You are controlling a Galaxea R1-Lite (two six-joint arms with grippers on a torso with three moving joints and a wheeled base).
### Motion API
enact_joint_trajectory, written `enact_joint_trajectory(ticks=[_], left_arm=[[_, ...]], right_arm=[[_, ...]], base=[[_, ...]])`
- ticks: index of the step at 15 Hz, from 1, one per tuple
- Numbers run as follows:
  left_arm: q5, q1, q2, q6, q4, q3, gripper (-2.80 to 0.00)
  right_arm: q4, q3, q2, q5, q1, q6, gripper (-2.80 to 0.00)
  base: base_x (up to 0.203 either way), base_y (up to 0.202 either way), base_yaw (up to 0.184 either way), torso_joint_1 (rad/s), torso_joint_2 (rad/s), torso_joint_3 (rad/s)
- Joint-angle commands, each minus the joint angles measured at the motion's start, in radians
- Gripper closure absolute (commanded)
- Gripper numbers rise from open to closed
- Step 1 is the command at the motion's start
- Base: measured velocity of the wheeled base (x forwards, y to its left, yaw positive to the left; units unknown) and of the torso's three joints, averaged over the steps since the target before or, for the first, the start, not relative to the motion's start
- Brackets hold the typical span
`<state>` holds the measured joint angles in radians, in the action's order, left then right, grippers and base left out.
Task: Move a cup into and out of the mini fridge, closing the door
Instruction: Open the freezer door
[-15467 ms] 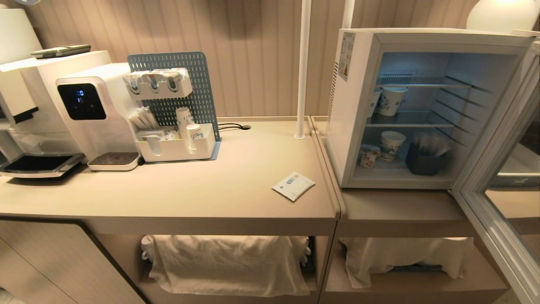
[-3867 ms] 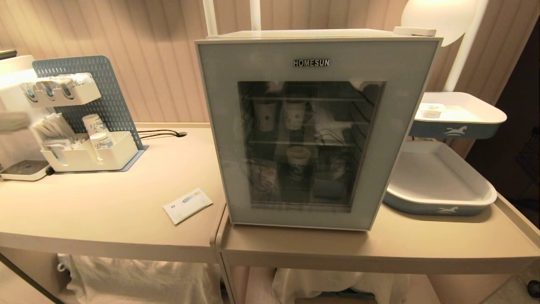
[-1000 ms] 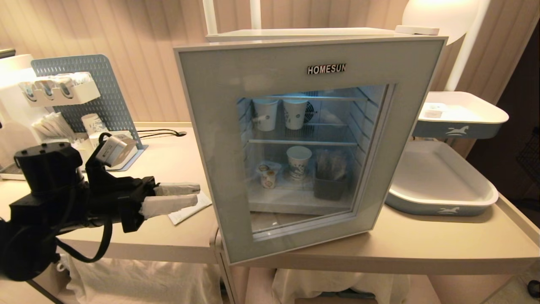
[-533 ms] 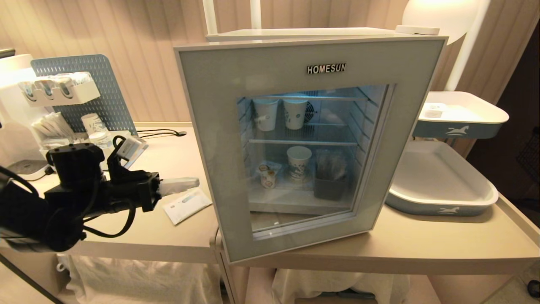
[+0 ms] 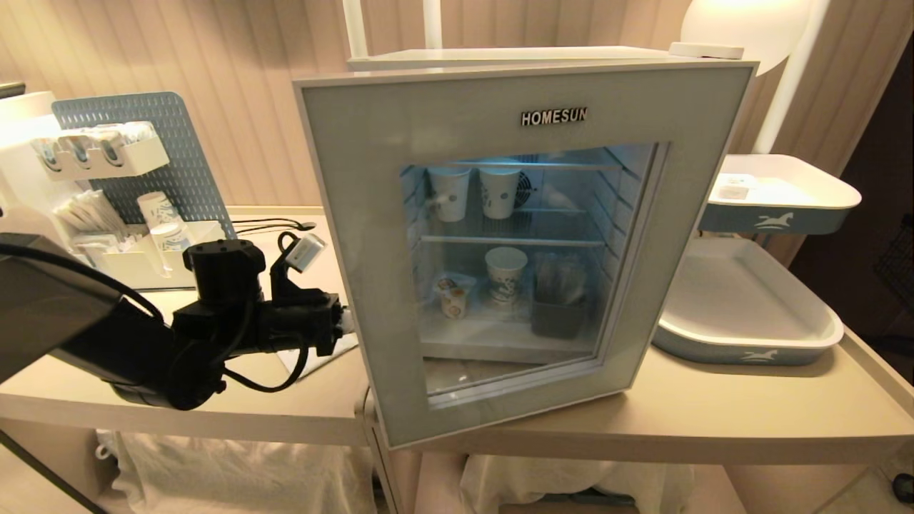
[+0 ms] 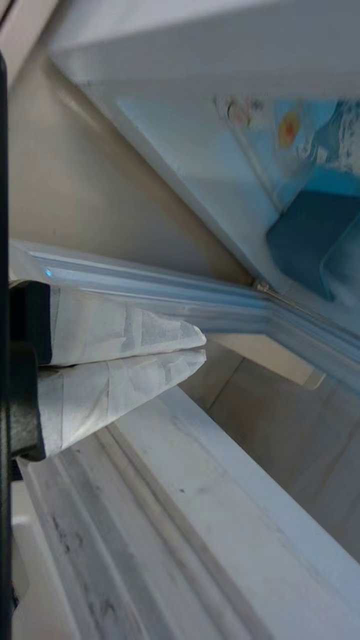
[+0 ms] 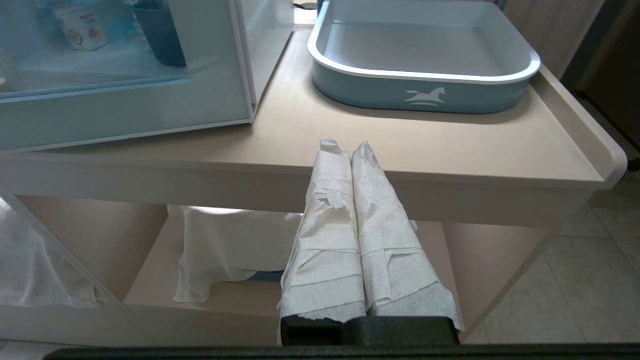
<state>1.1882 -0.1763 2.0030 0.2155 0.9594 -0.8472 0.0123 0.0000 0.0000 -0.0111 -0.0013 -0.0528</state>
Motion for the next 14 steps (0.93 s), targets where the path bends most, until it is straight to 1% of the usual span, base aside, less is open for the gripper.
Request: enact_joint_trajectory(ticks=[1,3,5,7,9,10,12,13,14], left_arm=[[0.012,-0.036,-0.058,0.004,0.006,0.03,0.0],[0.02,-0.089,-0.123,0.018,0.007,0.066,0.0],[0.023,-0.168,-0.179,0.023,0.005,0.091,0.0],[0.024,-0.275,-0.214,0.037,-0.006,0.096,0.0],[0.021,-0.392,-0.226,0.046,-0.043,0.067,0.0],[0.017,-0.456,-0.224,0.048,-0.086,0.035,0.0],[-0.001,-0.579,-0.208,0.049,-0.217,-0.063,0.0],[-0.032,-0.626,-0.194,0.042,-0.268,-0.098,0.0],[-0.084,-0.642,-0.18,0.038,-0.293,-0.113,0.0]], right_arm=[[0.0,0.0,-0.002,0.0,0.0,-0.001,0.0],[0.0,0.0,-0.002,-0.001,0.0,-0.001,0.0],[0.0,0.0,-0.002,-0.001,0.0,-0.001,0.0],[0.0,0.0,-0.002,-0.001,0.0,-0.001,0.0],[0.0,0.0,-0.002,-0.001,0.0,-0.001,0.0],[0.001,0.0,-0.002,-0.001,0.0,0.001,0.0],[0.001,0.0,-0.002,-0.001,0.0,-0.001,0.0],[0.0,0.0,-0.002,-0.001,0.0,0.001,0.0],[0.0,0.0,-0.002,-0.001,0.0,0.001,0.0]], base=[[0.0,0.0,0.0,0.0,0.0,0.0],[0.0,0.0,0.0,0.0,0.0,0.0],[0.0,0.0,0.0,0.0,0.0,0.0],[0.0,0.0,0.0,0.0,0.0,0.0],[0.0,0.0,0.0,0.0,0.0,0.0],[0.0,0.0,0.0,0.0,0.0,0.0],[0.0,0.0,0.0,0.0,0.0,0.0],[0.0,0.0,0.0,0.0,0.0,0.0],[0.0,0.0,0.0,0.0,0.0,0.0]])
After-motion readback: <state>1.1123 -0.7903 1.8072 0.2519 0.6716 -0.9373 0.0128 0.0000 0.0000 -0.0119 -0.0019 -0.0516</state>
